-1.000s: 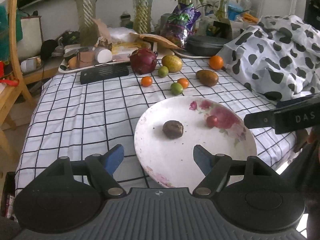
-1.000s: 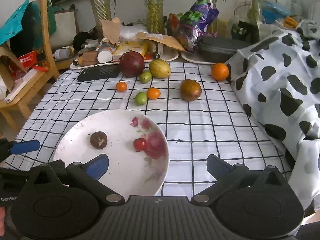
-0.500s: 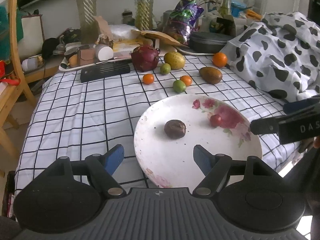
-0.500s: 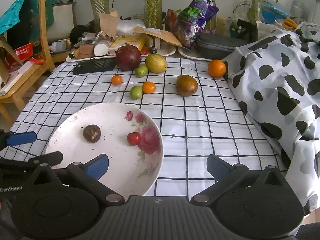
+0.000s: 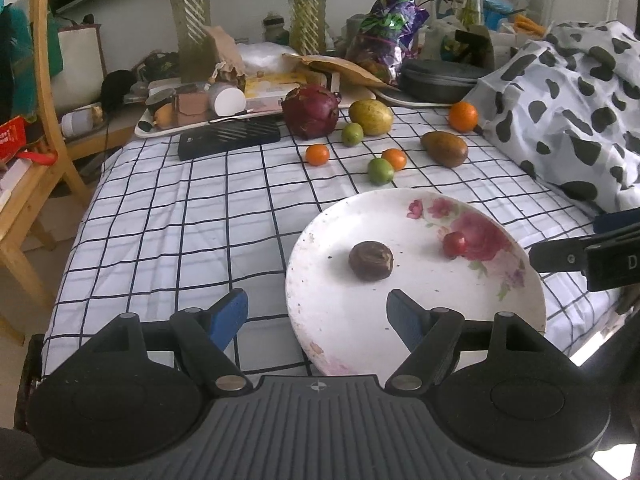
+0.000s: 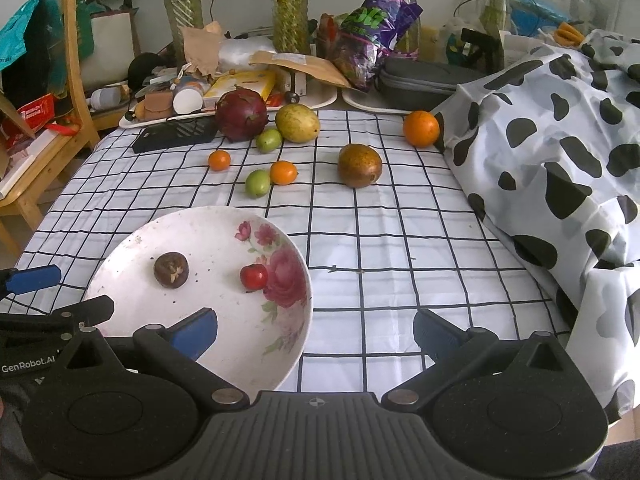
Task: Organize fruits
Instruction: 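Open both grippers and withdraw them from the rose plate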
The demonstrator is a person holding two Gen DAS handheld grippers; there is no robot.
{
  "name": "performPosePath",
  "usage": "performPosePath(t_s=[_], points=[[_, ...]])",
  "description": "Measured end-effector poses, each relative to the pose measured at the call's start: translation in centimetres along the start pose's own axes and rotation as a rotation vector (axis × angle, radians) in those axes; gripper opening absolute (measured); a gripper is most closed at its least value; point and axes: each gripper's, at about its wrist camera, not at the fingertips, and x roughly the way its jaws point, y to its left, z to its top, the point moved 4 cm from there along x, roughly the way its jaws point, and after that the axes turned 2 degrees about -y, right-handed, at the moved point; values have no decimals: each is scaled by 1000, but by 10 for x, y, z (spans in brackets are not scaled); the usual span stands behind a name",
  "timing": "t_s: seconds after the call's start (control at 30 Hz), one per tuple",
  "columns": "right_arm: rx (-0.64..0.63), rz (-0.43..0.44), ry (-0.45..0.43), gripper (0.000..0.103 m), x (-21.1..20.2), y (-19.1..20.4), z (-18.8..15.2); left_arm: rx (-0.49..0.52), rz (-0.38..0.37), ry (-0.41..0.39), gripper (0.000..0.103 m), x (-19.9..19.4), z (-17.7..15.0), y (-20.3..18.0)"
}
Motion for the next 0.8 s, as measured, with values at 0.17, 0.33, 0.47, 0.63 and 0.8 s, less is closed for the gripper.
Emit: performPosePath(t_s=[0.17, 0.33, 0.47, 0.63, 0.8], points=[[10, -2, 2, 103, 1, -2, 2, 54, 45, -24, 103, 1, 2, -4], [28, -10, -5, 103, 3, -7, 5, 59, 41, -93, 103, 0, 9, -2], [32, -33, -9, 103, 7, -11, 7, 47, -4, -76, 103, 7, 14, 1], [31, -63, -26, 103, 13, -16, 14, 49, -41, -75, 103, 16, 21, 5], [18, -92, -52, 103, 22, -20, 24, 2, -90, -45, 103, 32, 28, 14]])
